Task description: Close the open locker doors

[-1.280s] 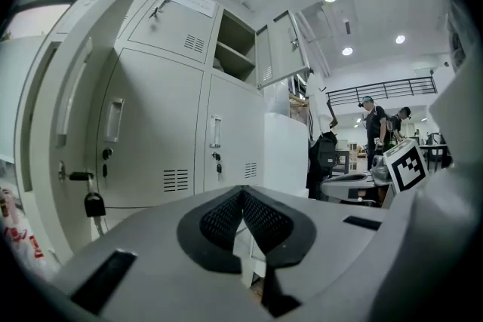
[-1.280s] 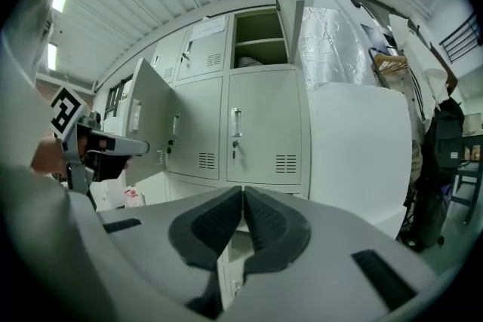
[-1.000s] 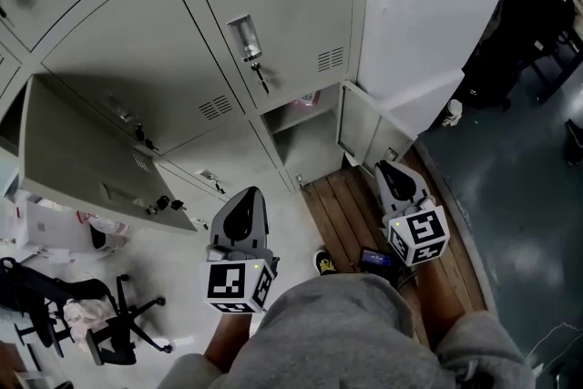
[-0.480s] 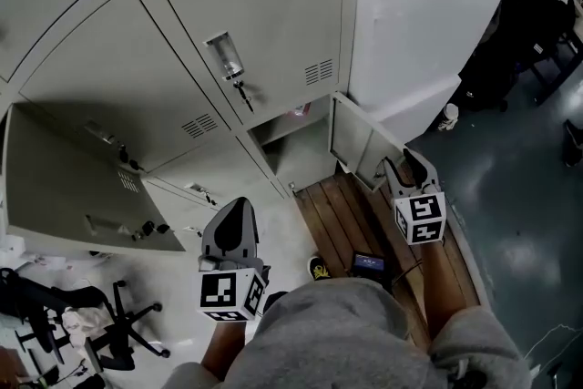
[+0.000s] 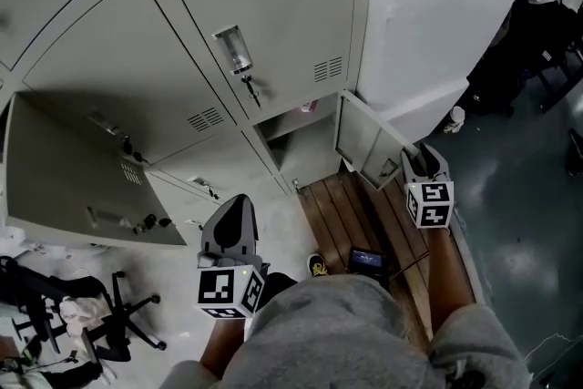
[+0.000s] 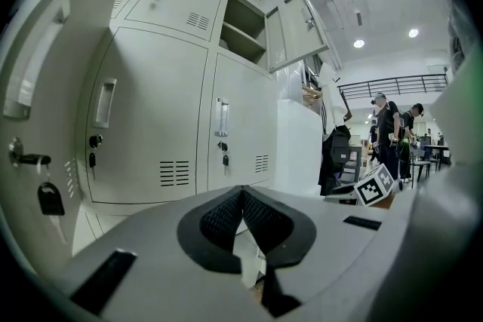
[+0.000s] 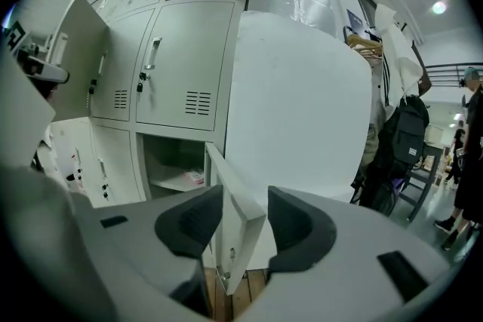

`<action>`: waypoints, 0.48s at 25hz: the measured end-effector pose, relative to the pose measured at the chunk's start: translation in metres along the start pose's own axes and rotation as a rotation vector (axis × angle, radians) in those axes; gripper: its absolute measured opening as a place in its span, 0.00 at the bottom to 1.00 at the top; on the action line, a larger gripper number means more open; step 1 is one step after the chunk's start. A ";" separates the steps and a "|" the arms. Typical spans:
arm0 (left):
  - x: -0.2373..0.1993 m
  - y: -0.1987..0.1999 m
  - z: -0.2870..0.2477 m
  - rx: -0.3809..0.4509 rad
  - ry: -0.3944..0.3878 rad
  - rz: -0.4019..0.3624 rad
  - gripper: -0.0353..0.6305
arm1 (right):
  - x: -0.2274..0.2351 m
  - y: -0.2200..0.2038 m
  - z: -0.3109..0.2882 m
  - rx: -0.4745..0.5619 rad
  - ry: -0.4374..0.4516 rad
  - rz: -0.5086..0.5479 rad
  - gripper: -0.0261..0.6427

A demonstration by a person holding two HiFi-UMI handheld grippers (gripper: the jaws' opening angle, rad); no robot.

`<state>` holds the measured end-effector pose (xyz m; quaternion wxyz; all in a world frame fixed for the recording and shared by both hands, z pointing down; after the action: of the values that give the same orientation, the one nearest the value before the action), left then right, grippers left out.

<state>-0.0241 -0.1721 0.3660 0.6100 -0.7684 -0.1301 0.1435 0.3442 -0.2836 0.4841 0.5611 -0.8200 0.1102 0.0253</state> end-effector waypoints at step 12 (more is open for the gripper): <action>-0.004 -0.004 0.011 0.003 0.018 0.010 0.07 | -0.026 -0.012 0.013 -0.045 0.150 0.017 0.29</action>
<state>-0.0321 -0.1631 0.3677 0.6114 -0.7695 -0.1204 0.1400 0.3224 -0.2636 0.4946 0.5327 -0.8308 0.1585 -0.0289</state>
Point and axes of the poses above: the fingertips, and each gripper's own axes: z backward along the fingers, x to its right, y out of its top, the point moved 4 cm from there along z, backward along the fingers, and after that the axes turned 5 degrees about -y, right-handed, at the moved point
